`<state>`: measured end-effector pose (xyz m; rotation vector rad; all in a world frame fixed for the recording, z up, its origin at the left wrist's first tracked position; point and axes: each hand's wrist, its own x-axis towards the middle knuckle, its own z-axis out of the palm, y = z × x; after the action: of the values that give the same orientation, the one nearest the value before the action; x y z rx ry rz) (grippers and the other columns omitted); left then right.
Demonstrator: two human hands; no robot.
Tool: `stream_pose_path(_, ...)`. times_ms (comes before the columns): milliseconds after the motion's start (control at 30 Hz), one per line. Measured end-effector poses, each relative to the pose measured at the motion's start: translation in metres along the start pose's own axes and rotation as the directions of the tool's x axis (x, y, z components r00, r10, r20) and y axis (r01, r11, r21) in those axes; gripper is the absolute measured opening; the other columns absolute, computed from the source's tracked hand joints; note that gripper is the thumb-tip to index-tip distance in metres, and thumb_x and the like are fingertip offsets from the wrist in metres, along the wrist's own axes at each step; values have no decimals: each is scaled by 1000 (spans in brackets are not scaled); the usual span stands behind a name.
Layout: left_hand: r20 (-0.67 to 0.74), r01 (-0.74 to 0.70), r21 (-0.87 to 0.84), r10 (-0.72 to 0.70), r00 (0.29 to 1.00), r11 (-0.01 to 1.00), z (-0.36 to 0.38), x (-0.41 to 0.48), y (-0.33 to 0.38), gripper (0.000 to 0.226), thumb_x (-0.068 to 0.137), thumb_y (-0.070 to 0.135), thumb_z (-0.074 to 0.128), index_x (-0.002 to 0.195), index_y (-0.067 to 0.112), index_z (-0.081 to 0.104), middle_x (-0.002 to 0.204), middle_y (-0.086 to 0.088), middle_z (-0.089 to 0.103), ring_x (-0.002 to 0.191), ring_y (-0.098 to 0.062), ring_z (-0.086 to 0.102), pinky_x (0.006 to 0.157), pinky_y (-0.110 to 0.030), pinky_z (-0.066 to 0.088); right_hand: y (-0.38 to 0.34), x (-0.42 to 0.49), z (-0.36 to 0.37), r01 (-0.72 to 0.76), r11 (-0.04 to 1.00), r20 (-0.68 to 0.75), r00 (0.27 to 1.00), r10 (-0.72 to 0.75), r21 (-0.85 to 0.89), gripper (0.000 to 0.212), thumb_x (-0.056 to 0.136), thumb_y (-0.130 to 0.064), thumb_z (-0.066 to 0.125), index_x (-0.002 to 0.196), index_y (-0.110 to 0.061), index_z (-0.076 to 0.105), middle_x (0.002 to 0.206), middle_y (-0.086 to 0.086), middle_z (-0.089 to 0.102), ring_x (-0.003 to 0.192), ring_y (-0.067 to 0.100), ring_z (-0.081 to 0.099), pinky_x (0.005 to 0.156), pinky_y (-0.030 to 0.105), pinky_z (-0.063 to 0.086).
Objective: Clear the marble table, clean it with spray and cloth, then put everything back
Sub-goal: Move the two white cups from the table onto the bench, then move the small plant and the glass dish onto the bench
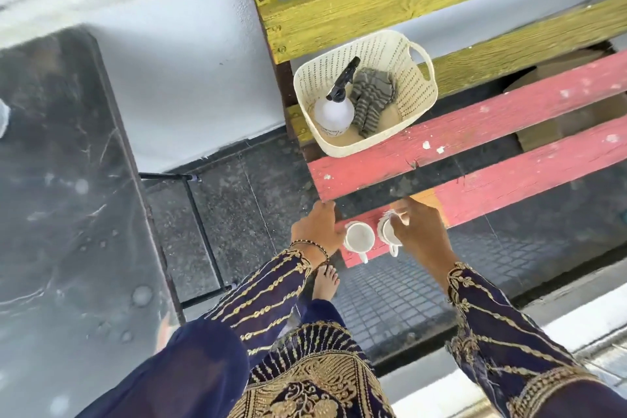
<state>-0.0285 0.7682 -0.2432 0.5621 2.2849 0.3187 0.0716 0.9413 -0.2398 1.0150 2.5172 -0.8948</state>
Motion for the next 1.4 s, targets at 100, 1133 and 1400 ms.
stream_pose_path(100, -94, -8, -57, 2, 996, 998, -35, -25, -13, 51, 92, 36, 49, 138, 17, 38, 134, -6, 47, 113, -30, 58, 89, -42, 48, -46, -12, -1, 112, 993, 4, 994, -112, 24, 23, 95, -17, 65, 113, -4, 70, 109, 14, 75, 99, 31, 72, 87, 41, 58)
stream_pose_path(1133, -707, 431, -294, -498, 502, 853, -305, -333, -564, 41, 91, 29, 47, 131, 19, 46, 130, -2, 45, 118, -24, 49, 77, -41, 51, -664, -203, 279, 877, 473, 243, 442, -863, 86, 11, 97, -24, 65, 107, -23, 69, 100, -13, 73, 88, 5, 68, 83, 33, 58)
stream_pose_path(1400, -776, 626, -215, -520, 357, 750, -364, -328, -694, 56, 83, 18, 54, 138, 18, 42, 150, -12, 32, 135, -36, 32, 98, -48, 43, -734, -209, 325, 882, 458, 275, 415, -867, 110, 13, 99, -28, 63, 109, -25, 69, 102, -16, 71, 91, -1, 67, 85, 28, 57)
